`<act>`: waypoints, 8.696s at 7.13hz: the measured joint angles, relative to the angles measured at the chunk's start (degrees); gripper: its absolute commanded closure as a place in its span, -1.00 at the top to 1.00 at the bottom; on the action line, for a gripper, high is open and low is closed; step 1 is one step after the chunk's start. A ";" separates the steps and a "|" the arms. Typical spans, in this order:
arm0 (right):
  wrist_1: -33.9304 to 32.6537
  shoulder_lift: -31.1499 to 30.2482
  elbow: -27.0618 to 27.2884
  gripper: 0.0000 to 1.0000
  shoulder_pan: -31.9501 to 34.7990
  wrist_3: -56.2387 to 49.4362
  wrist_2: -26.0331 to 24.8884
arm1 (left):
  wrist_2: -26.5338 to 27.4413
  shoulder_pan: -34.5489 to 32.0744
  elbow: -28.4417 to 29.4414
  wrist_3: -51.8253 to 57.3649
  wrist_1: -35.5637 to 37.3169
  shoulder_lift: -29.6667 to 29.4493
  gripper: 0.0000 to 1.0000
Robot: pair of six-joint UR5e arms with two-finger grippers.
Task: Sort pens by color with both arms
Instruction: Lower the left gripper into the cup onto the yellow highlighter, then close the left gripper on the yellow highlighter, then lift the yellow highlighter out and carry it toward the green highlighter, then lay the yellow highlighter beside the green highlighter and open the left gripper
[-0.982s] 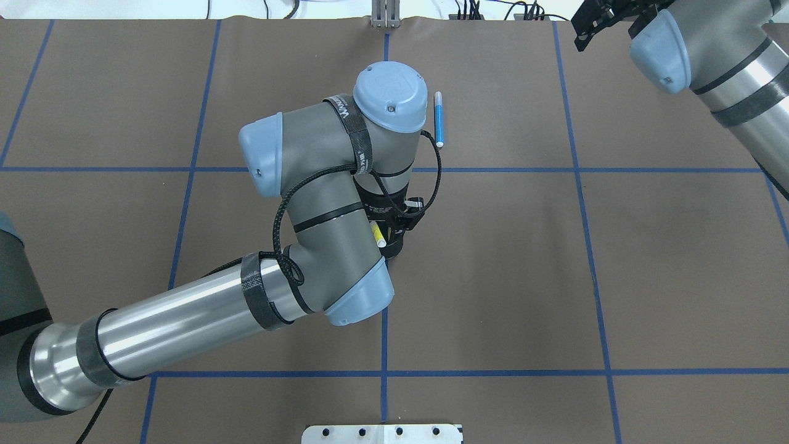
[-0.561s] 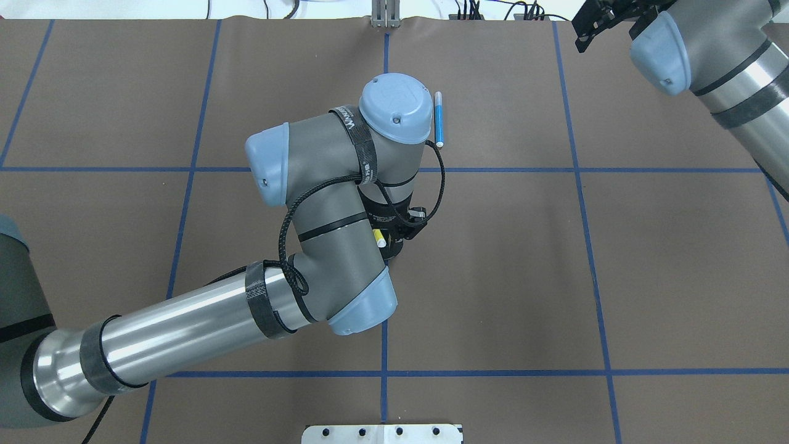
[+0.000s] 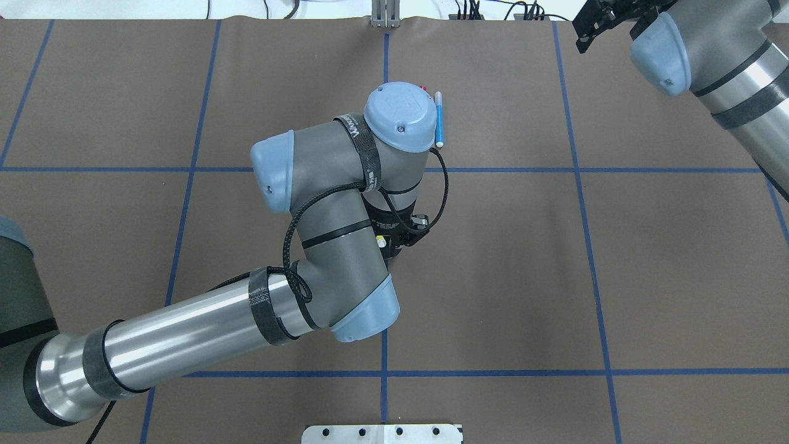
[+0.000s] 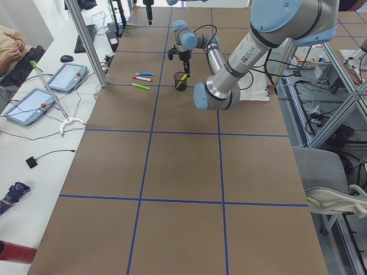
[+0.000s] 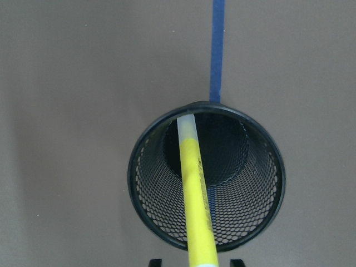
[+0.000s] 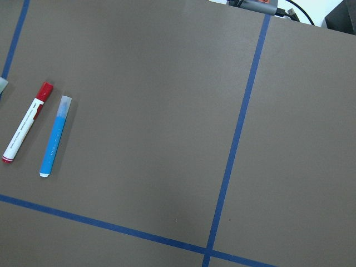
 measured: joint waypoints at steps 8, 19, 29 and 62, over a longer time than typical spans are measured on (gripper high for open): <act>0.06 0.26 -0.32 1.00 -0.33 -0.08 0.00 | 0.20 -0.21 2.14 0.34 -3.03 -0.63 -0.18; 0.08 0.27 -0.20 1.00 -0.57 0.00 -0.02 | 0.21 -1.75 2.27 0.82 -3.05 -1.45 -0.21; 0.09 0.13 -0.19 1.00 -0.75 0.00 -0.09 | 0.09 -1.47 2.69 0.82 -3.17 -1.18 -0.88; 4.08 -2.99 -0.86 1.00 -0.94 -0.27 -0.01 | 26.15 -8.92 22.58 6.85 -63.92 9.05 1.00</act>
